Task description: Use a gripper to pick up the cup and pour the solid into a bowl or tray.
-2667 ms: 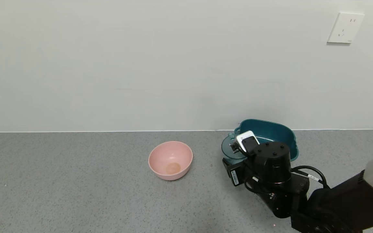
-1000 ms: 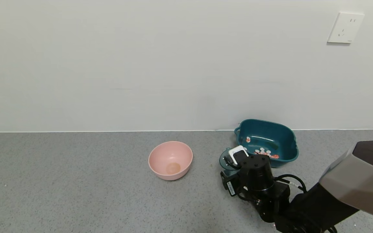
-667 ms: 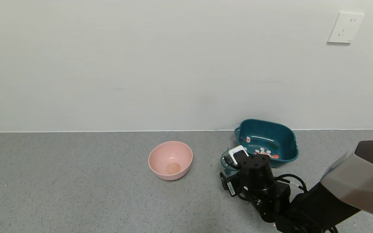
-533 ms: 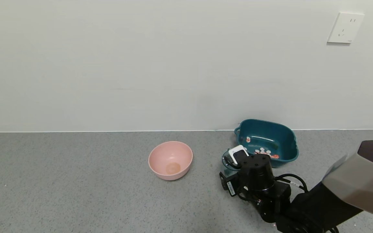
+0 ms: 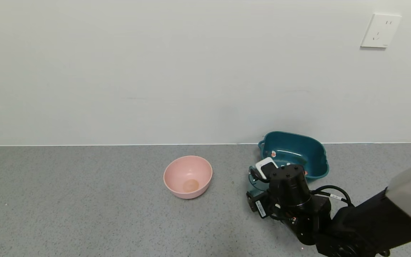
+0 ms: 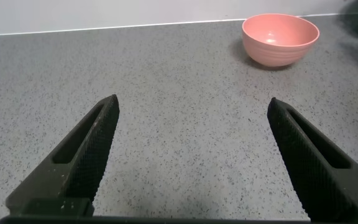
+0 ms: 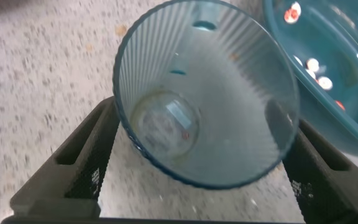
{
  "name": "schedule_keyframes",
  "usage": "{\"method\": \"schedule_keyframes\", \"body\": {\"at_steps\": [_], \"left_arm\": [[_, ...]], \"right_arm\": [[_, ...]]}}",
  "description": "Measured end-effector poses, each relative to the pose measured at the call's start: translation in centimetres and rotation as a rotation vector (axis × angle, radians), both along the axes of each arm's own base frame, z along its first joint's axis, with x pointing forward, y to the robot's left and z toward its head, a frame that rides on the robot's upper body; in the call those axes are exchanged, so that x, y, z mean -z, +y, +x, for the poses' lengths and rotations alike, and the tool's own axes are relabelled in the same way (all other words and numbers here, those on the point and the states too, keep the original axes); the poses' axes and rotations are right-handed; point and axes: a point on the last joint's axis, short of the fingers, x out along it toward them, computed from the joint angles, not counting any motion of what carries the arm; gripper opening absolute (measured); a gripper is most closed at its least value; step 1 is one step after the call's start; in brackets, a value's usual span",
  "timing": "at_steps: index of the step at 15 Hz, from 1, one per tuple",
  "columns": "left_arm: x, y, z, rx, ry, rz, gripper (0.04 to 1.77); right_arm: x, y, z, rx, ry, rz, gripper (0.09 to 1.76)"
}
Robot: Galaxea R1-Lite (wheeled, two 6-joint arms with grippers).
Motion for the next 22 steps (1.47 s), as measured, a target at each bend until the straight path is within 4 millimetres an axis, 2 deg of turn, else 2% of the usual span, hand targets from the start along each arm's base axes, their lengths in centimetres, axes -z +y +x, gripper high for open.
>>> {"method": "schedule_keyframes", "body": {"at_steps": [7,15,20,22], "left_arm": [[0.0,0.0,0.0,0.0,0.0,0.0,1.72],[0.0,0.0,0.0,0.0,0.0,0.001,1.72],[0.0,0.0,0.0,0.0,0.0,0.001,1.72],[0.0,0.0,0.0,0.0,0.0,0.0,1.72]], "right_arm": [[-4.1,-1.6,-1.7,-0.002,0.116,0.001,1.7],[-9.6,-4.3,-3.8,0.02,0.127,-0.007,1.7],[-13.6,-6.6,-6.7,0.022,0.141,-0.023,1.7],[-14.5,-7.7,-8.2,0.036,0.16,-0.016,1.7]]}}
